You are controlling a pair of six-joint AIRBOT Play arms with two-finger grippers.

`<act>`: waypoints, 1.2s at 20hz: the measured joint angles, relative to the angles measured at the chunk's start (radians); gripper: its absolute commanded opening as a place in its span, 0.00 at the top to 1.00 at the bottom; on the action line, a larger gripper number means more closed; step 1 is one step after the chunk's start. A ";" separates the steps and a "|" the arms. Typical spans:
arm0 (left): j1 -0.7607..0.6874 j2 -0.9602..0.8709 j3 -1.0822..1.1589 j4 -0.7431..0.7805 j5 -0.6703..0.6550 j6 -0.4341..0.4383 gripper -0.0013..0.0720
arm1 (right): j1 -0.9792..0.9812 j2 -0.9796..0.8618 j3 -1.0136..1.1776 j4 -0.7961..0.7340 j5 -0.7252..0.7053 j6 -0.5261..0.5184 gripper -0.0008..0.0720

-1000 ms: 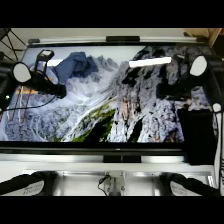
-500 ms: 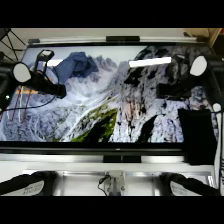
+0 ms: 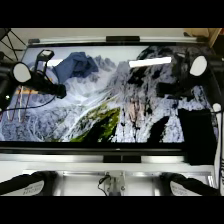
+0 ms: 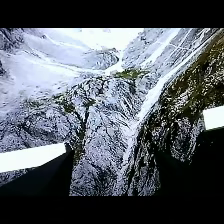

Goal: Fold the shirts.

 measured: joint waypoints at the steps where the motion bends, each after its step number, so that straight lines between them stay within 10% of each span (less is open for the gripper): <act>1: 0.000 0.000 0.000 0.000 0.000 0.000 0.17 | 0.000 0.000 0.000 -0.004 -0.005 -0.009 0.23; 8: 0.000 -0.008 0.000 -0.038 0.135 -0.052 0.17 | 0.000 0.000 0.000 0.019 -0.017 -0.053 0.23; 11: 0.000 -0.016 0.000 -0.066 0.223 -0.058 0.44 | 0.000 0.000 0.000 0.059 -0.052 -0.049 0.23; 20: 0.006 -0.138 0.011 -0.090 0.637 -0.077 0.44 | 0.001 -0.014 0.000 0.198 -0.192 -0.024 0.23; 24: 0.065 -0.341 0.178 -0.090 0.598 -0.081 0.43 | 0.002 -0.042 -0.001 0.229 -0.217 -0.014 0.23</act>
